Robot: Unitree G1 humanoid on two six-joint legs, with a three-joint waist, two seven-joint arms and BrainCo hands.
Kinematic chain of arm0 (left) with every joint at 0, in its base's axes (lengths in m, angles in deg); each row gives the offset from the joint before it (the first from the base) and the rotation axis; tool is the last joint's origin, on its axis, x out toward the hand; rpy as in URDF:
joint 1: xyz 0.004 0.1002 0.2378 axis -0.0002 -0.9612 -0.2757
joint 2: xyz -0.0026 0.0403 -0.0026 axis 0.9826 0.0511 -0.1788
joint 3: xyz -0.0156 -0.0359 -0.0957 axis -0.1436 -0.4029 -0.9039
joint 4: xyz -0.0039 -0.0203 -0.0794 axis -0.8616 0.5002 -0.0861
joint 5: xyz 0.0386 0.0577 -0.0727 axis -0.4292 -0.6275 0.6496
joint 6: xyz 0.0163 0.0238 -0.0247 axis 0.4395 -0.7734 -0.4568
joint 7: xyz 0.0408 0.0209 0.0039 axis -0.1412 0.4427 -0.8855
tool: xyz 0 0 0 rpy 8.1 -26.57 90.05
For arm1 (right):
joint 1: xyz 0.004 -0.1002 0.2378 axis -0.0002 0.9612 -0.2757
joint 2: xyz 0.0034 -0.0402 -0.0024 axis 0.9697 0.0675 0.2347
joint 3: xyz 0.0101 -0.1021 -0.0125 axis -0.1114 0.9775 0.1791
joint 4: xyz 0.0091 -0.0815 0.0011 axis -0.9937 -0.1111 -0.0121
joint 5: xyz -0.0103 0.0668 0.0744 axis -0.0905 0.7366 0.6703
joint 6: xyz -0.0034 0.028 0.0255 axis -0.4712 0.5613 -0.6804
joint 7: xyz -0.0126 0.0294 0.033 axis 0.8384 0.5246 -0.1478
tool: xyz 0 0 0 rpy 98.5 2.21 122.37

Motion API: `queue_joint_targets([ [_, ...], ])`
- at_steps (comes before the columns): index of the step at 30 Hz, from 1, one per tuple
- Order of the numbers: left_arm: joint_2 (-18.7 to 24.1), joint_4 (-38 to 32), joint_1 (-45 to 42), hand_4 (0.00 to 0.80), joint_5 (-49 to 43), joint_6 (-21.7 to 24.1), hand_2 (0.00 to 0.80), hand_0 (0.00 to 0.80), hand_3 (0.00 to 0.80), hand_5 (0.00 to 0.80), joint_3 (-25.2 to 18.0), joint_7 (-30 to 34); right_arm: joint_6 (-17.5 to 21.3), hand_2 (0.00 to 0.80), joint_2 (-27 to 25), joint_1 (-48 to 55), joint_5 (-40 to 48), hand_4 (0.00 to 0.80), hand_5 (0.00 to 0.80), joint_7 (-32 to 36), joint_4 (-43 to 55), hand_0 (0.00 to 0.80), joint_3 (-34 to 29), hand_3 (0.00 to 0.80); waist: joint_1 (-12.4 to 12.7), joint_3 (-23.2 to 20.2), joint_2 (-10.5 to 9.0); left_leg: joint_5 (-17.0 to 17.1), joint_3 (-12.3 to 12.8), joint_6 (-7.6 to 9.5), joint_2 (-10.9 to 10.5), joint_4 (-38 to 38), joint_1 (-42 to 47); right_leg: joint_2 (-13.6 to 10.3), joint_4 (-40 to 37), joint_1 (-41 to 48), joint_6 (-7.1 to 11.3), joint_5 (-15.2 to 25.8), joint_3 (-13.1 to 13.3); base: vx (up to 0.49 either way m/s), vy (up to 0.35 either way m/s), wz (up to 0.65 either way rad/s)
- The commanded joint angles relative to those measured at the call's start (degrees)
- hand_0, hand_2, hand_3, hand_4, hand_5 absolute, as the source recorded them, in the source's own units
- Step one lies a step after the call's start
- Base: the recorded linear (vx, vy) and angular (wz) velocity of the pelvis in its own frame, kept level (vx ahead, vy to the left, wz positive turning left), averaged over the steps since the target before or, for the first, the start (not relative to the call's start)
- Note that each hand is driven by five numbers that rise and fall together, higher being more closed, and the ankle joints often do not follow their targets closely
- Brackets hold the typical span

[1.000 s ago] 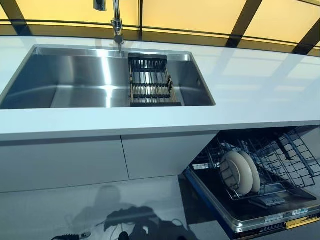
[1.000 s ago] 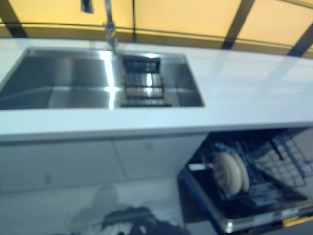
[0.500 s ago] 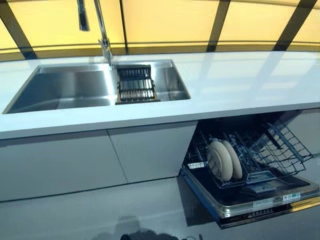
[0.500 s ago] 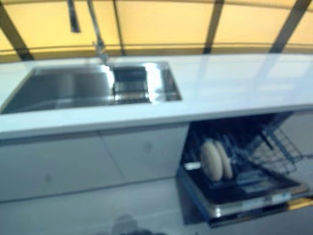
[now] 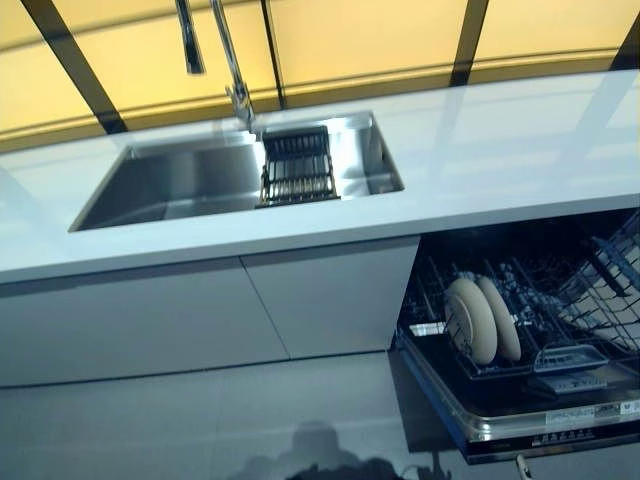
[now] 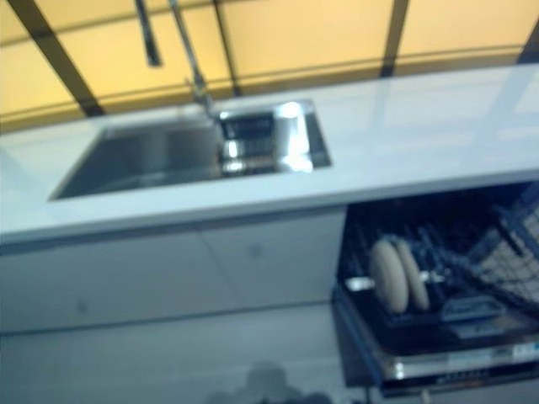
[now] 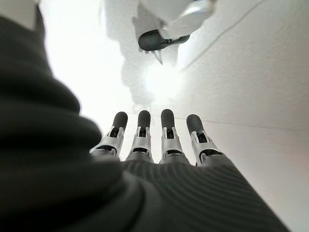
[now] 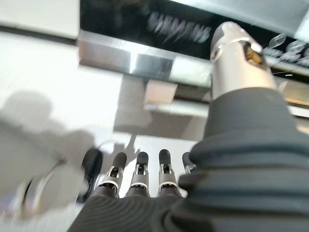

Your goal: Take plates into dishwasher

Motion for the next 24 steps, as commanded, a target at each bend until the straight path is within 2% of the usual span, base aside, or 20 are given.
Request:
queue_joint_targets([
  [1, -0.4, -0.5, 0.5, 0.0, 1.7, 1.0, 0.0, 0.0, 0.0, 0.0, 0.5, -1.6, 2.5, 0.0, -0.6, -4.4, 8.8, 0.0, 0.0, 5.0, 3.4, 0.0, -3.2, 0.0, -1.0, 3.8, 2.93, -5.1, -1.1, 3.45, -1.3, 4.2, 0.9, 5.2, 1.0, -1.2, -4.98, 0.4, 0.4, -0.151, 0.112, 0.16],
  [8, -2.2, -0.8, -0.6, 0.0, 2.7, 1.9, 0.0, 0.0, 0.0, 0.0, 0.9, -1.0, 3.7, 0.0, -0.9, -8.8, 11.4, 0.0, 0.0, 9.9, 7.2, 0.0, -2.5, 0.0, -0.2, 5.4, 5.32, -6.0, -1.5, 3.21, -2.4, 7.2, -1.0, 4.7, 2.7, -3.0, -5.86, -0.4, 1.0, -0.092, 0.073, 0.02],
  [17, -3.8, -1.4, -1.4, 0.0, 1.3, 3.1, 0.0, 0.0, 0.0, 0.0, 3.6, 0.1, 4.2, 0.0, -2.7, -13.6, 13.0, 0.0, 0.0, 18.8, 15.7, 0.0, 0.6, 0.0, 0.7, 5.8, 6.6, -7.8, -1.8, 3.06, -3.1, 11.1, -1.0, 3.7, 5.3, -2.7, -6.53, -1.9, 0.6, -0.018, 0.04, 0.01],
  [24, -3.4, -3.2, -1.6, 0.0, -0.3, 1.1, 0.0, 0.0, 0.0, 0.0, 3.9, 1.1, 4.5, 0.0, -6.5, -20.2, 9.7, 0.0, 0.0, 17.7, 27.0, 0.0, 4.1, 0.0, 1.1, 5.6, 7.27, -8.0, -2.2, 2.54, -3.7, 11.5, 0.5, 3.1, 5.5, -1.5, -6.63, -2.1, 0.4, -0.004, 0.054, 0.03],
])
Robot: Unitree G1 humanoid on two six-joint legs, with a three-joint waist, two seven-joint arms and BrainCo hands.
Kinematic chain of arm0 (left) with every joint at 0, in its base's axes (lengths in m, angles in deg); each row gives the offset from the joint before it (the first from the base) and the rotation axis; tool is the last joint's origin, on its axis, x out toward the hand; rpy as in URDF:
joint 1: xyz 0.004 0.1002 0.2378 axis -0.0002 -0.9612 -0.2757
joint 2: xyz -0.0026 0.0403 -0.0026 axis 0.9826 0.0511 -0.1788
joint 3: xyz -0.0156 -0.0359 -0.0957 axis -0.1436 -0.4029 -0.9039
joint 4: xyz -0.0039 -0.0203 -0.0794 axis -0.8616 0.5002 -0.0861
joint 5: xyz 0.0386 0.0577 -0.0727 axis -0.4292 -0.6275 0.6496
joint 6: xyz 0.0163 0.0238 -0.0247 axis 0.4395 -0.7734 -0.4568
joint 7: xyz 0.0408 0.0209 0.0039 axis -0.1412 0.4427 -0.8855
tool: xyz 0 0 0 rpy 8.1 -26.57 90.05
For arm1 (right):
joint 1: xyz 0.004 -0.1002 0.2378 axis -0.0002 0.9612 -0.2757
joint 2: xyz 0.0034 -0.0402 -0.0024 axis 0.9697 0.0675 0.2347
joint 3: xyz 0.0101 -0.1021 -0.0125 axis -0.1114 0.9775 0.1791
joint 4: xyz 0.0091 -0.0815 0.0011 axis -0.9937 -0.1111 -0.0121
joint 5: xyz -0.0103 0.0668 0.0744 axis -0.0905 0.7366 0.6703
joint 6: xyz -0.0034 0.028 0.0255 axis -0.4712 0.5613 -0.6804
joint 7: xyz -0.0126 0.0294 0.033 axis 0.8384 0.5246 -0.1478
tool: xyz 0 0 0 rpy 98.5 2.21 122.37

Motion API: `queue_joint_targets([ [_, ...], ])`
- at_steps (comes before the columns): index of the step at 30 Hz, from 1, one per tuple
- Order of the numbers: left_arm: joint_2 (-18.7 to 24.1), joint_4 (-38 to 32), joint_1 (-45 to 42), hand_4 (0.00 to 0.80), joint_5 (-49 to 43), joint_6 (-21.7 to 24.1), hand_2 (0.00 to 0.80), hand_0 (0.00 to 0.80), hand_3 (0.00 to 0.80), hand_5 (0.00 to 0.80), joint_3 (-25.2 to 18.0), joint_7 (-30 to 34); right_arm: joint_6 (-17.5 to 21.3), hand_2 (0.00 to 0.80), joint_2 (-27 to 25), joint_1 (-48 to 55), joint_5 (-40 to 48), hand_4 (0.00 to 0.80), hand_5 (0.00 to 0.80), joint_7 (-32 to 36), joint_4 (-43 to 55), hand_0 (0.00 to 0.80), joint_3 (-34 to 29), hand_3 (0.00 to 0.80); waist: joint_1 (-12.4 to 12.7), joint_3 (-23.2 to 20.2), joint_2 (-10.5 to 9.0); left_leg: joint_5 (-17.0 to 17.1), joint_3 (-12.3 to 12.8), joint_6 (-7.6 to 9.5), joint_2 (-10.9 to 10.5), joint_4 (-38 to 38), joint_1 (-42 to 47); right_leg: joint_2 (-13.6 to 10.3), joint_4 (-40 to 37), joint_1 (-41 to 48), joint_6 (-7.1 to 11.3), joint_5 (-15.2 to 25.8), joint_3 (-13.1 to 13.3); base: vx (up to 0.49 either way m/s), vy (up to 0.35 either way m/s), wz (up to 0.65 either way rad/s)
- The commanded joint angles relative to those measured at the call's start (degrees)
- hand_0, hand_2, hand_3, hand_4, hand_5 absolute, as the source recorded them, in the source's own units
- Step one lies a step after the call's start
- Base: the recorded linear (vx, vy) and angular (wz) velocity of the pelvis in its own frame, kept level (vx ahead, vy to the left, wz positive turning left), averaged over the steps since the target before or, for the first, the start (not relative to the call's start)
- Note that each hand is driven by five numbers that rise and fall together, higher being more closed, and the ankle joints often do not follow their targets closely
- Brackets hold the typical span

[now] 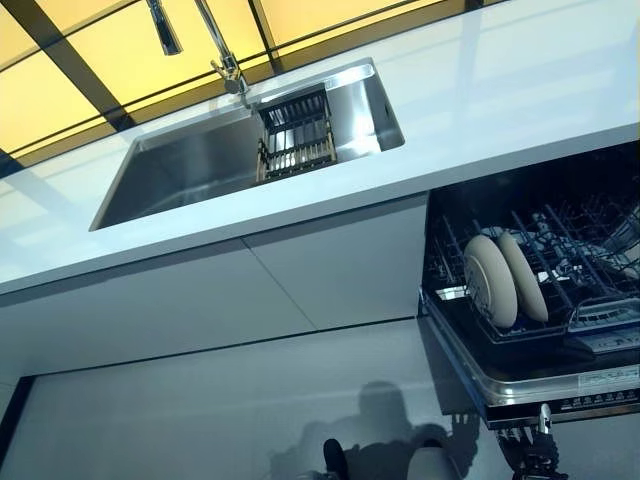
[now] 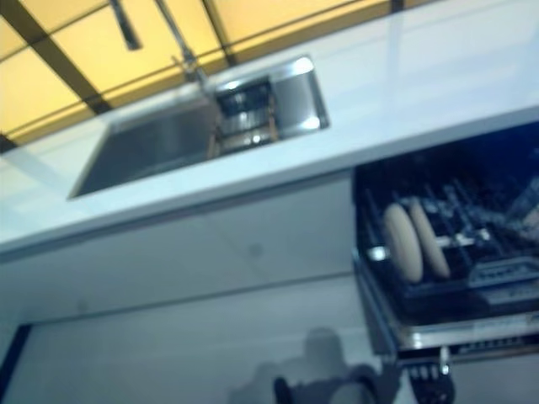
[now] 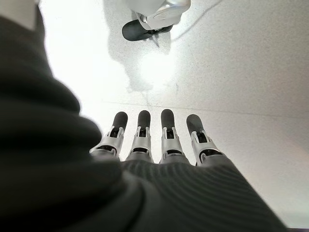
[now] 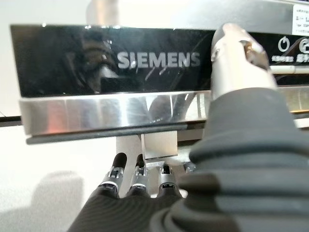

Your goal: Take plates into dishwasher

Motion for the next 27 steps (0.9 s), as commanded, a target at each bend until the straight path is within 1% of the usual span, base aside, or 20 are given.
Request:
queue_joint_targets([
  [1, 1.4, -1.2, 1.0, 0.0, -2.1, -1.3, 0.0, 0.0, 0.0, 0.0, 1.9, 0.6, 1.1, 0.0, -4.8, -18.5, -2.7, 0.0, 0.0, 9.1, 18.7, 0.0, 2.4, 0.0, 2.1, -1.6, -2.12, -11.5, -0.8, 3.28, -3.5, 12.7, 0.7, 2.9, -3.7, 2.8, -5.6, 1.2, -0.2, 0.005, 0.05, -0.01],
  [6, 1.9, -0.4, 1.1, 0.0, -2.7, -1.9, 0.0, 0.0, 0.0, 0.0, 1.8, 1.0, 1.2, 0.0, -5.9, -23.0, -4.7, 0.0, 0.0, 7.1, 24.3, 0.0, 4.6, 0.0, 2.6, -2.4, -2.82, -11.7, -0.7, 3.3, -3.6, 12.6, 1.9, 2.7, -4.4, 4.2, -5.28, 1.5, -0.2, 0.011, 0.041, -0.07],
  [8, 1.8, 0.3, 1.0, 0.0, -2.6, -1.9, 0.0, 0.0, 0.0, 0.0, 1.7, 1.1, 1.1, 0.0, -6.1, -24.8, -6.1, 0.0, 0.0, 4.8, 25.2, 0.0, 5.2, 0.0, 3.0, -2.9, -3.21, -12.1, -0.7, 3.39, -3.7, 12.9, 2.3, 2.7, -4.6, 4.8, -5.18, 1.5, -0.1, 0.046, 0.039, -0.02],
  [12, 1.7, 1.3, 0.1, 0.0, -2.4, -1.8, 0.0, 0.0, 0.0, 0.0, 1.6, 1.4, 0.3, 0.0, -6.3, -26.3, -6.5, 0.0, 0.0, 2.7, 24.2, 0.0, 5.6, 0.0, 3.8, -4.0, -4.09, -12.3, -0.8, 3.58, -3.7, 12.9, 3.3, 2.8, -5.3, 6.2, -4.96, 1.8, -0.2, 0.062, 0.019, 0.06],
  [15, 1.8, 2.0, -0.7, 0.0, -2.8, -1.3, 0.0, 0.0, 0.0, 0.0, 1.6, 1.2, 0.0, 0.0, -6.0, -25.6, -6.8, 0.0, 0.0, 1.9, 23.6, 0.0, 5.2, 0.0, 4.3, -4.6, -4.84, -12.1, -1.0, 3.66, -3.5, 12.3, 4.1, 3.0, -6.2, 7.3, -4.78, 2.1, -0.4, 0.059, -0.009, 0.03],
  [23, 3.0, 2.4, -2.2, 0.0, -4.7, -0.4, 0.0, 0.0, 0.0, 0.0, 0.6, 0.6, -1.5, 0.0, -5.7, -20.8, -8.1, 0.0, 0.0, 2.4, 21.1, 0.0, 3.5, 0.0, 5.2, -5.6, -8.05, -11.3, -1.1, 3.77, -2.6, 9.4, 6.6, 3.7, -8.8, 10.1, -4.38, 2.9, -1.6, 0.054, -0.038, 0.13],
  [25, 3.2, 2.2, -2.3, 0.0, -5.0, -0.5, 0.0, 0.0, 0.0, 0.0, 0.3, 0.6, -1.9, 0.0, -5.6, -19.7, -9.6, 0.0, 0.0, 2.1, 20.6, 0.0, 3.1, 0.0, 5.3, -5.7, -8.62, -11.0, -1.3, 3.77, -2.4, 8.6, 6.9, 3.9, -9.4, 10.3, -4.24, 3.2, -1.7, 0.022, -0.035, 0.26],
  [27, 3.8, 2.2, -2.3, 0.0, -5.6, -0.5, 0.0, 0.0, 0.0, 0.0, -0.1, 0.8, -3.1, 0.0, -5.9, -17.8, -14.7, 0.0, 0.0, 0.9, 18.4, 0.0, 3.1, 0.0, 5.5, -6.2, -9.68, -10.1, -1.6, 3.75, -2.3, 6.4, 7.5, 4.2, -11.1, 10.9, -3.82, 4.1, -1.8, 0.031, -0.049, 0.26],
])
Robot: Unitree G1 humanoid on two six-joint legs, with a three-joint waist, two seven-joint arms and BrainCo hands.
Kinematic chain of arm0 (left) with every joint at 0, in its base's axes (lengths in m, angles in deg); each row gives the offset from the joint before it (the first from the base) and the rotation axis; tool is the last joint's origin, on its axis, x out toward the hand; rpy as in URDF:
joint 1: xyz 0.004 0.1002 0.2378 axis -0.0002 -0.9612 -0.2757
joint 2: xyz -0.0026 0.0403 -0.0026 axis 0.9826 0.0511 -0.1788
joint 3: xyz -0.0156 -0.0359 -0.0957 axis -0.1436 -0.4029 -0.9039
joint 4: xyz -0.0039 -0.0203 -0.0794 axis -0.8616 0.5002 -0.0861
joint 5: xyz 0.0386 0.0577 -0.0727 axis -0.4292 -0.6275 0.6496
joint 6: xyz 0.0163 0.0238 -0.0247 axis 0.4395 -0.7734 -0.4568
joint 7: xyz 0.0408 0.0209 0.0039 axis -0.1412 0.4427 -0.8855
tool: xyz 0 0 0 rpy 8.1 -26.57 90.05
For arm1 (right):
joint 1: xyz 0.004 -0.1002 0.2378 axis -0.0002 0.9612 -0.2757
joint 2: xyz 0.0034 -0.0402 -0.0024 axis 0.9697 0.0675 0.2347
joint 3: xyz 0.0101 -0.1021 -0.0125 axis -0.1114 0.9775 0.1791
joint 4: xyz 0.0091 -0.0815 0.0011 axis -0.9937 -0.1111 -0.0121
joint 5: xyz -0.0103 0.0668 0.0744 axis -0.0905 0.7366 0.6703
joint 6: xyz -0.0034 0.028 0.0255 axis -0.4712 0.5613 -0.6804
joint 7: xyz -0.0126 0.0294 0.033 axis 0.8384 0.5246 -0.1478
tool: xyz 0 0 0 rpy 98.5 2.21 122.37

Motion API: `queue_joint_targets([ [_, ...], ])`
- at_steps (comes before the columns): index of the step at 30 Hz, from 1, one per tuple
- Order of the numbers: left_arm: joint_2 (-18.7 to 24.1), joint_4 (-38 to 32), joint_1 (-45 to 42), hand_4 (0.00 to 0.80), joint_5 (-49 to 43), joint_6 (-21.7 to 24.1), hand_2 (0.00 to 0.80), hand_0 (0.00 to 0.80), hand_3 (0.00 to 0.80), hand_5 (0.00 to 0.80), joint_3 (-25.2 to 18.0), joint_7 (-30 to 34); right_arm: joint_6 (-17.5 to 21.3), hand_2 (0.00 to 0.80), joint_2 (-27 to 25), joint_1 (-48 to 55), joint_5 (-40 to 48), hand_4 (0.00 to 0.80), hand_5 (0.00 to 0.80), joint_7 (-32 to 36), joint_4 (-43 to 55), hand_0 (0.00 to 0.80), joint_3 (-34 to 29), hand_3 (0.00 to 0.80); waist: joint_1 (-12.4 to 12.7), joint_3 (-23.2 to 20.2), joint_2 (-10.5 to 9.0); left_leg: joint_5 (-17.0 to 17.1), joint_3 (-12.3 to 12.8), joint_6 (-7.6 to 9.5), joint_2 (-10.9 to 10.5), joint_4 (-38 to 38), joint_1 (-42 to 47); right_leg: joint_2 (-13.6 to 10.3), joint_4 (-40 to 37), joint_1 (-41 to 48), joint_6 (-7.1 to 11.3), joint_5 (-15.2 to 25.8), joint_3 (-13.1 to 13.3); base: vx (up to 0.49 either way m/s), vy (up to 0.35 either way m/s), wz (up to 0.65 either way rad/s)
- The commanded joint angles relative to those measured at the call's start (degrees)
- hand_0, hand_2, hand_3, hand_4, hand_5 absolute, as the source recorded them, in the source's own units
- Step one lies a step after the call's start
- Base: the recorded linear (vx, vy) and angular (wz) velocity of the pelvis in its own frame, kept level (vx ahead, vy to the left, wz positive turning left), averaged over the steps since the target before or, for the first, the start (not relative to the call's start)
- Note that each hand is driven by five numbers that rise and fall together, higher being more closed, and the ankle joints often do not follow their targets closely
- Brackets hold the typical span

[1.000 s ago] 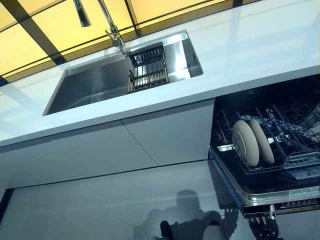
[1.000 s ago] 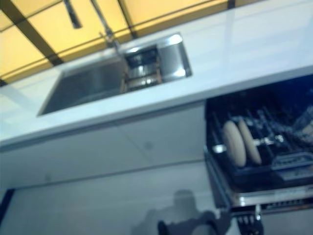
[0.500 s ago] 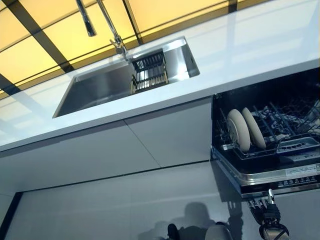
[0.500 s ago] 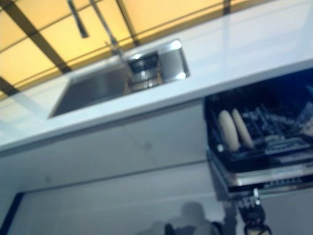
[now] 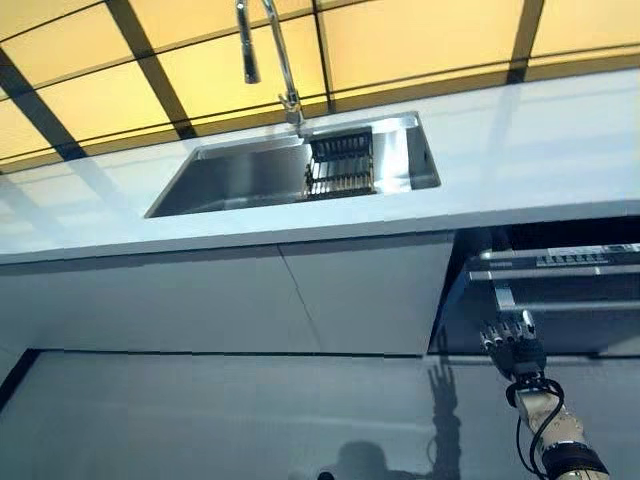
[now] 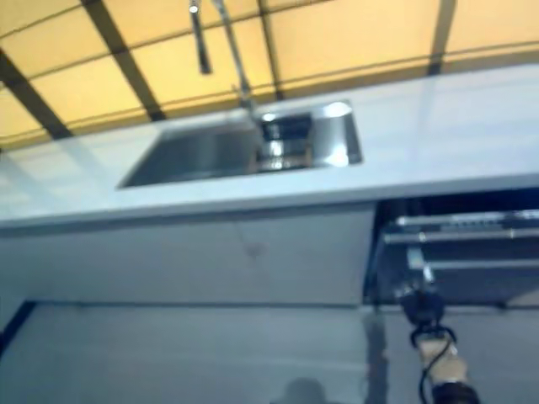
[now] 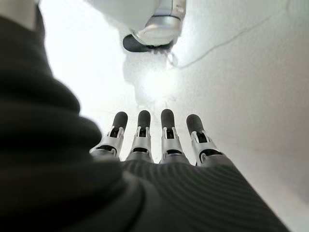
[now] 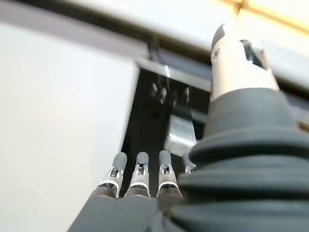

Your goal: Take plates into dishwasher

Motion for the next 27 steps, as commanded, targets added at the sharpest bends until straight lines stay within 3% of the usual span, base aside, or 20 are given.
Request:
queue_joint_targets([
  [1, 3.3, 0.9, 1.4, 0.0, -3.4, 0.7, 0.0, 0.0, 0.0, 0.0, 0.0, -0.4, -0.8, 0.0, -1.4, -6.6, -5.6, 0.0, 0.0, 2.1, 0.0, 0.0, -0.6, 0.0, 0.7, -1.3, -3.14, -8.6, 2.2, 2.52, -0.6, 6.2, 2.1, 3.8, -6.4, 2.3, -3.37, 2.4, 2.3, 0.044, -0.055, 0.24],
  [3, 3.9, 1.2, 1.6, 0.0, -3.5, 1.6, 0.0, 0.0, 0.0, 0.0, -0.3, -0.5, -2.4, 0.0, -1.9, -4.0, -14.3, 0.0, 0.0, 0.5, -4.1, 0.0, -0.4, 0.0, 0.8, -1.8, -4.4, -7.4, 1.7, 2.48, -0.3, 2.7, 3.1, 4.3, -8.8, 3.0, -2.93, 3.5, 2.3, 0.04, -0.046, 0.18],
  [7, 4.2, 1.7, 2.7, 0.0, -1.8, 2.9, 0.0, 0.0, 0.0, 0.0, -0.3, -0.9, -2.1, 0.0, -2.3, -1.0, -24.5, 0.0, 0.0, -1.6, -12.2, 0.0, 0.9, 0.0, 1.1, -2.9, -5.89, -4.6, 0.8, 2.37, 0.0, -3.1, 4.0, 5.0, -13.1, 3.4, -2.35, 6.0, 2.4, 0.011, -0.016, 0.11],
  [12, 3.9, 2.5, 4.5, 0.0, 0.0, 3.6, 0.0, 0.0, 0.0, 0.0, -0.6, -1.4, -3.7, 0.0, 0.6, 2.7, -28.3, 0.0, 0.0, 0.7, -21.1, 0.0, 2.3, 0.0, 1.6, -4.5, -7.26, -1.2, -0.6, 2.08, -0.5, -9.4, 4.1, 5.9, -19.3, 3.9, -1.23, 10.1, 2.2, -0.006, 0.017, 0.07],
  [19, 2.7, 3.8, 7.0, 0.0, 3.0, 2.9, 0.0, 0.0, 0.0, 0.0, -1.7, -1.7, -4.2, 0.0, 8.1, 7.4, -30.0, 0.0, 0.0, -0.2, -29.5, 0.0, 4.3, 0.0, 1.4, -6.4, -7.88, -1.4, -0.9, 2.56, -1.1, -9.4, 3.1, 5.9, -20.7, 3.5, -0.79, 11.2, 2.4, 0.01, 0.062, 0.01],
  [27, 0.9, 5.1, 6.6, 0.0, 1.7, 2.4, 0.0, 0.0, 0.0, 0.0, -0.8, -2.9, -5.8, 0.0, 12.9, 10.8, -36.2, 0.0, 0.0, -1.0, -32.3, 0.0, 7.8, 0.0, 0.9, -7.9, -7.75, -2.3, -0.3, 3.2, -1.6, -9.4, 3.9, 5.4, -20.7, 4.1, -0.31, 11.1, 2.1, 0.044, 0.041, 0.0],
])
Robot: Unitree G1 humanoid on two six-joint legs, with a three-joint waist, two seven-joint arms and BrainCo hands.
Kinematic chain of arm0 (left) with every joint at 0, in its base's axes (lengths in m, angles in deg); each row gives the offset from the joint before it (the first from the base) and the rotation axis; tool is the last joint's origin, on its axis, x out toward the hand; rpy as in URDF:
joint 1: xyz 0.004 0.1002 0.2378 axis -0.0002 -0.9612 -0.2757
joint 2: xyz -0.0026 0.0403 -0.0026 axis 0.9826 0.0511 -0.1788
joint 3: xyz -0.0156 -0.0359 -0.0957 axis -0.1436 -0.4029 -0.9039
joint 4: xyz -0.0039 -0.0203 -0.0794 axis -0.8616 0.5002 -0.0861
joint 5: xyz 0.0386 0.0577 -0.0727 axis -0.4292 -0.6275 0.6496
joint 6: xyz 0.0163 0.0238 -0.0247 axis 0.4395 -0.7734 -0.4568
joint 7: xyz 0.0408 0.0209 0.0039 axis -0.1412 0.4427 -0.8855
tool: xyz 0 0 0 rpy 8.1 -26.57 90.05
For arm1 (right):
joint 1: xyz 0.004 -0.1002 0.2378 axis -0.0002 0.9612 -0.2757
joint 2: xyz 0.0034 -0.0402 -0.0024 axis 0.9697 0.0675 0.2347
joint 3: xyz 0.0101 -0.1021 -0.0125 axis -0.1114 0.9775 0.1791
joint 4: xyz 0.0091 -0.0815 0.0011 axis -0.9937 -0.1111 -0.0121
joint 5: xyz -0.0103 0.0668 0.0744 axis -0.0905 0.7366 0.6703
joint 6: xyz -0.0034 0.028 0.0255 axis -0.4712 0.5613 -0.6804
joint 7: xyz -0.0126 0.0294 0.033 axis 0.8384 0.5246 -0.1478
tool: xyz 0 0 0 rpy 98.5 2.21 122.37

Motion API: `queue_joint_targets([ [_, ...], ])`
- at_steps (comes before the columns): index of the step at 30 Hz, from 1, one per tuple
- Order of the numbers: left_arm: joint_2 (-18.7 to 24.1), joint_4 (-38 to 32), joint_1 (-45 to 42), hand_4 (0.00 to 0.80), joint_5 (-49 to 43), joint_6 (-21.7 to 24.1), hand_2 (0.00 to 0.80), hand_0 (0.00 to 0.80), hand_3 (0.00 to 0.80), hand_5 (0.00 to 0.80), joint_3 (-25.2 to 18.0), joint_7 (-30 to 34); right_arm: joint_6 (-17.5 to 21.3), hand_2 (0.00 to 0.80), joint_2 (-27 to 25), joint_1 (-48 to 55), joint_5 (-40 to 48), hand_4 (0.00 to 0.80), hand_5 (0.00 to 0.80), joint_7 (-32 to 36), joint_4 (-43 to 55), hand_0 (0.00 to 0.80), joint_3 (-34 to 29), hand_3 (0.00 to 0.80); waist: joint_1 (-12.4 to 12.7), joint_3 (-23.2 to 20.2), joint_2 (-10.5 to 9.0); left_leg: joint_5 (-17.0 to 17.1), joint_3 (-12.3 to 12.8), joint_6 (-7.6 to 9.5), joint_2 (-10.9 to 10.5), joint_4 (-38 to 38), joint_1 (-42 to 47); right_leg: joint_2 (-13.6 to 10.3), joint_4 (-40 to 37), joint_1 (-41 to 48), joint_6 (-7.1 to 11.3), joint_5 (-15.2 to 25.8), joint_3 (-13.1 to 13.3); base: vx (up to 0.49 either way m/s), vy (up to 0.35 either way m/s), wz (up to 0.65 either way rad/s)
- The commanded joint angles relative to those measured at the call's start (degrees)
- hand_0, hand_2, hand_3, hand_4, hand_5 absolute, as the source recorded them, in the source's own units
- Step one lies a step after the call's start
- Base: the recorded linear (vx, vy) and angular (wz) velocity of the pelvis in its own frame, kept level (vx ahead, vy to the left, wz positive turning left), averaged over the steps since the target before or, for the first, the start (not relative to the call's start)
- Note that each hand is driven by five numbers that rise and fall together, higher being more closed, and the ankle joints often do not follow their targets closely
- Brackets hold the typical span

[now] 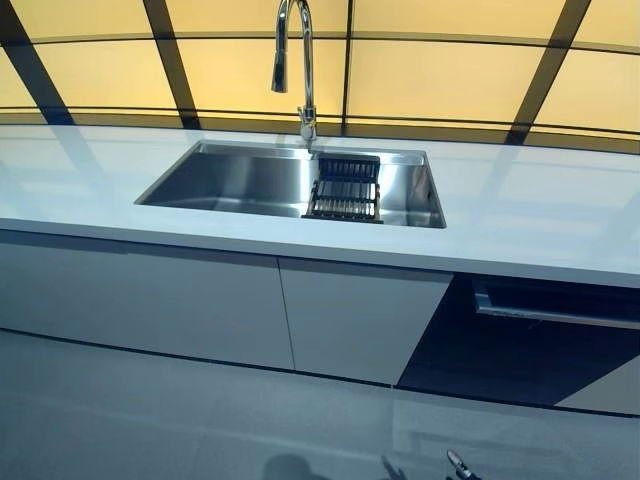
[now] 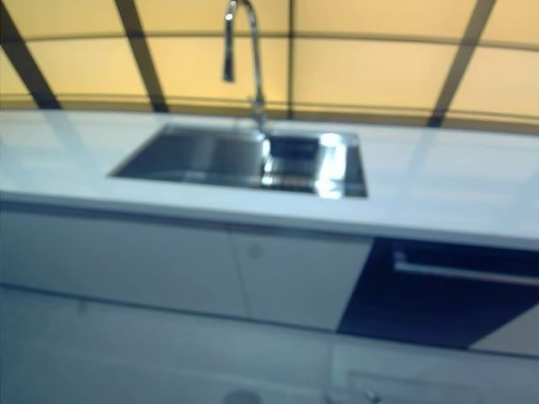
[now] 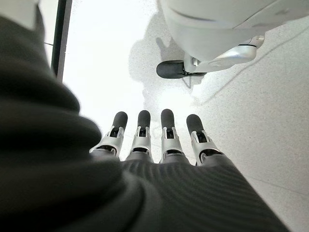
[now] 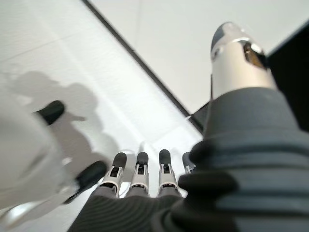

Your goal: Take plates into dishwasher

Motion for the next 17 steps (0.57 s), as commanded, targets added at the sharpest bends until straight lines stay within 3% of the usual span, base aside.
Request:
queue_joint_targets([
  [1, -1.3, 3.7, 2.5, 0.0, 0.3, 0.0, 0.0, 0.0, 0.0, 0.0, -0.2, -0.6, -0.2, 0.0, 1.6, -1.8, -2.8, 0.0, 0.0, 0.6, -2.1, 0.0, 1.5, 0.0, 0.9, -0.6, 0.0, -5.7, 1.6, 4.83, -3.0, 0.0, 3.0, 1.1, -0.2, -3.2, 0.76, 3.3, 2.6, 0.045, 0.048, 0.0],
  [11, -1.9, 3.6, 2.3, 0.0, 1.0, 0.9, 0.0, 0.0, 0.0, 0.0, 1.5, -0.3, -0.6, 0.0, 3.0, -0.7, -4.8, 0.0, 0.0, 3.8, -1.4, 0.0, 4.3, 0.0, 0.2, -1.1, -0.01, -6.8, 2.6, 5.57, -3.1, 0.0, 3.7, 0.9, 0.5, -3.3, 1.08, 2.6, 3.0, 0.02, 0.03, 0.0],
  [17, -2.5, 3.8, 2.3, 0.0, 1.0, 1.8, 0.0, 0.0, 0.0, 0.0, 1.9, -0.8, -0.7, 0.0, 3.5, -1.0, -6.3, 0.0, 0.0, 2.2, -1.6, 0.0, 5.5, 0.0, 0.3, -1.1, -0.23, -7.2, 3.2, 5.85, -3.0, 0.0, 4.3, 0.9, 1.1, -3.3, 1.09, 2.1, 3.0, 0.0, 0.0, 0.0],
])
